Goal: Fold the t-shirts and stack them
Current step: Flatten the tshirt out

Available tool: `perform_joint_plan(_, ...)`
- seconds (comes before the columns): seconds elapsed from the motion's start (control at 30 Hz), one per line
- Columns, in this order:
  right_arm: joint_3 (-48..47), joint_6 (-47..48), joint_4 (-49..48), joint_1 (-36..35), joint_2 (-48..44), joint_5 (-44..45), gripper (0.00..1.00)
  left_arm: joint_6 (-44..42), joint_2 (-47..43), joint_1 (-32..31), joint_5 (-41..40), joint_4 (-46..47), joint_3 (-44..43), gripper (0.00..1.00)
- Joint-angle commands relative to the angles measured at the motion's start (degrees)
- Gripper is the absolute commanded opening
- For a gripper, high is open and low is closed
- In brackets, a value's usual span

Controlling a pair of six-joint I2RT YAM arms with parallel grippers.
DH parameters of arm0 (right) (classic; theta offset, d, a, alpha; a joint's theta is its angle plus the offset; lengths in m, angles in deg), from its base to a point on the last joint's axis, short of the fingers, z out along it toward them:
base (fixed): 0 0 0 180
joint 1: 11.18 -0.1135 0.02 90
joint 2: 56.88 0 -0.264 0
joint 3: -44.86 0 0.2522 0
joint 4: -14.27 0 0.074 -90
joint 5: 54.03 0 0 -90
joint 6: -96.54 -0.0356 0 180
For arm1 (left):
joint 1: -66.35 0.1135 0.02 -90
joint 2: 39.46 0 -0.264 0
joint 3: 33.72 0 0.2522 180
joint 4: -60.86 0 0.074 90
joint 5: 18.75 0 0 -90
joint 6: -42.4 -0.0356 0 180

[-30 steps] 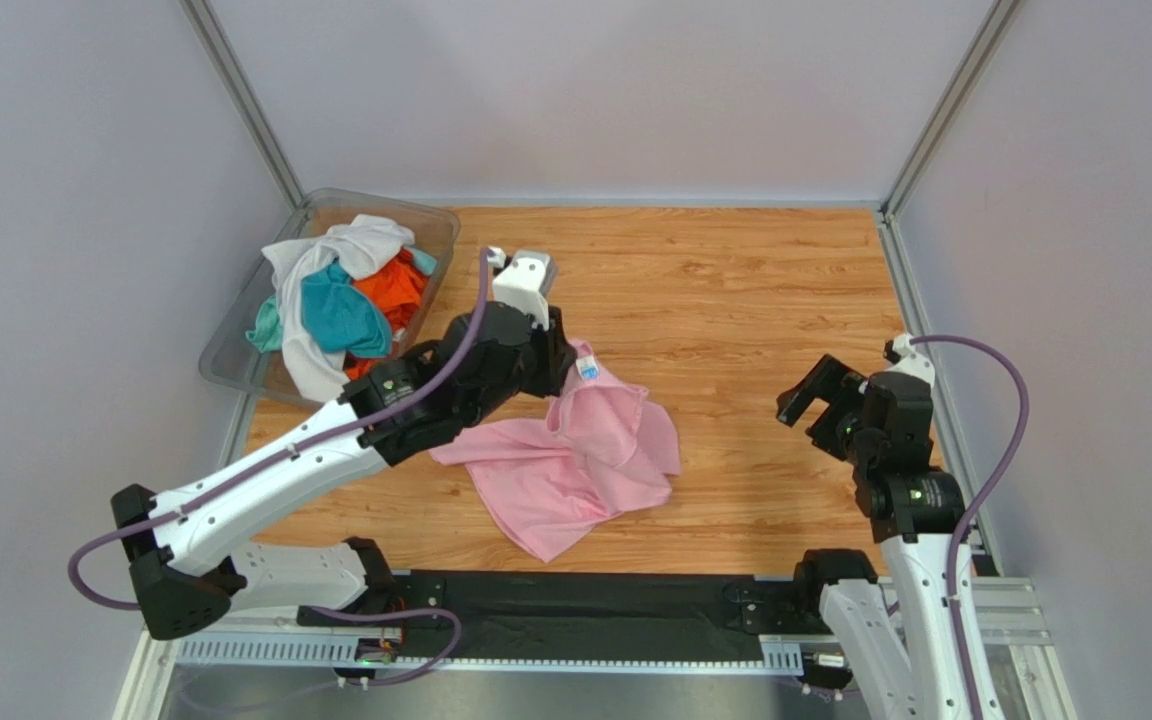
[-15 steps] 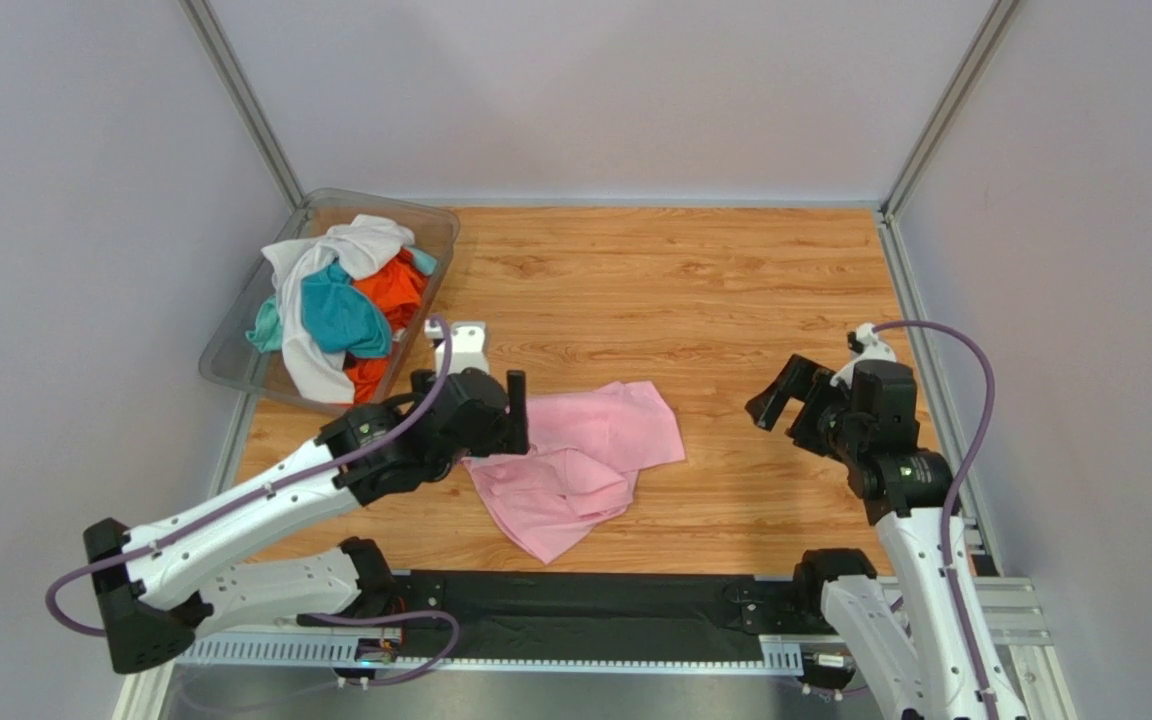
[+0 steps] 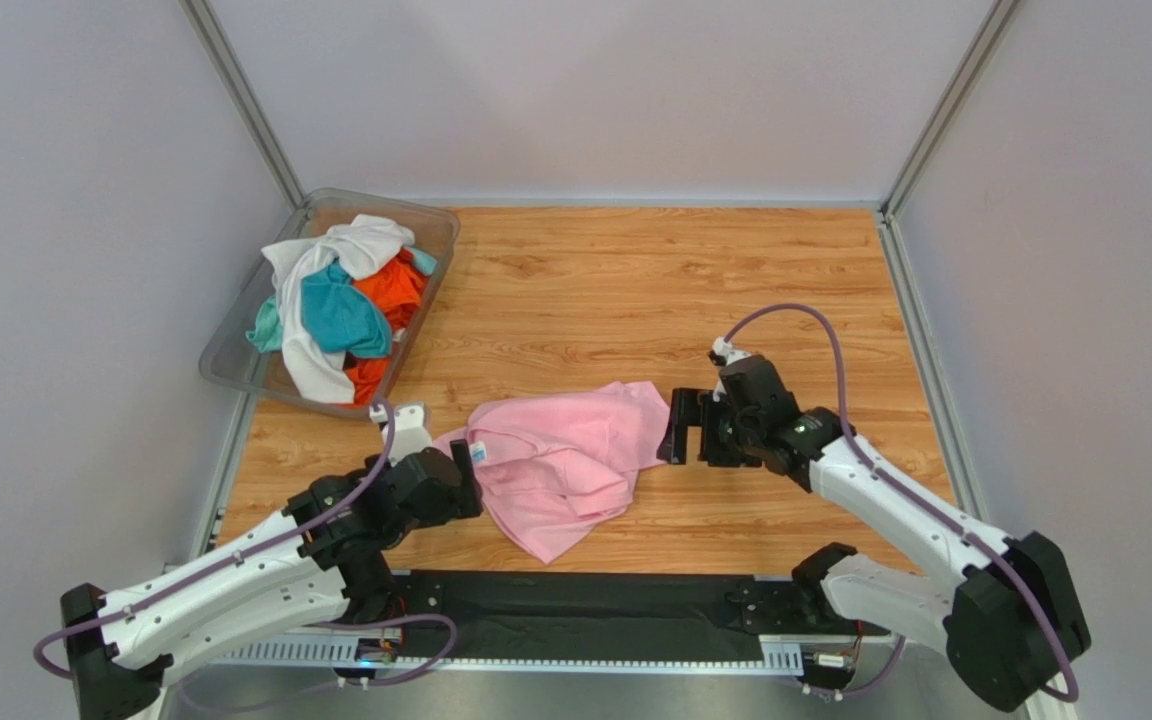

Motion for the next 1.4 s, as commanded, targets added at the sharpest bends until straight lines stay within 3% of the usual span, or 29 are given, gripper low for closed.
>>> perform_joint_plan(0.0,-2.28,-0.56,-4.99,-0.70,3.78,1.62,1.00,-0.81,-0.14,0.98,0.41,8.46,1.30,0.99)
perform_joint_plan(0.13,-3.25,-1.17,-5.25,-0.70,5.64,3.73,1.00,-7.32,4.51,7.30,5.14,18.90,1.92,0.95)
perform_joint_plan(0.23,-2.99,-1.70,-5.69,-0.70,5.64,4.78,1.00,-12.16,10.30,15.37,15.30,26.20,2.10,0.86)
perform_joint_plan(0.4,-2.64,-2.06,-5.61,-0.61,6.08,6.72,1.00,-15.94,21.97,18.47,19.83,32.56,-0.44,0.74)
perform_joint_plan(0.5,-2.64,-1.97,-5.96,-0.70,7.04,6.72,1.00,-16.74,27.61,19.18,20.27,32.73,-3.26,0.59)
perform_joint_plan(0.53,-2.81,-1.97,-6.22,-0.70,7.31,6.72,1.00,-16.82,28.76,19.53,20.79,32.91,-4.31,0.42)
perform_joint_plan(0.63,-3.43,-1.53,-6.31,-0.70,9.15,8.92,1.00,-17.00,31.58,19.62,21.85,32.04,-6.16,0.16)
perform_joint_plan(0.73,-4.57,-0.83,-6.48,-0.70,11.61,9.00,1.00,-16.65,31.50,19.53,21.59,31.07,-6.43,0.00)
perform_joint_plan(0.97,-8.96,1.72,-9.91,-0.70,19.52,7.69,0.97,-17.26,25.62,19.62,19.92,28.52,-5.29,0.00)
perform_joint_plan(1.17,-14.32,3.74,-11.76,-0.61,28.82,3.30,0.88,-19.02,18.68,19.53,19.22,25.89,-5.02,0.00)
perform_joint_plan(1.27,-16.08,3.66,-11.84,-0.70,31.82,0.85,0.65,-19.37,17.62,19.53,18.16,24.92,-5.20,0.00)
perform_joint_plan(1.3,-16.52,3.40,-11.85,-0.70,32.01,0.48,0.37,-19.63,17.01,19.53,17.73,24.57,-5.28,0.00)
perform_joint_plan(1.37,-16.61,2.35,-11.50,-0.70,30.79,0.31,0.18,-19.64,16.30,19.53,17.02,23.51,-5.63,0.00)
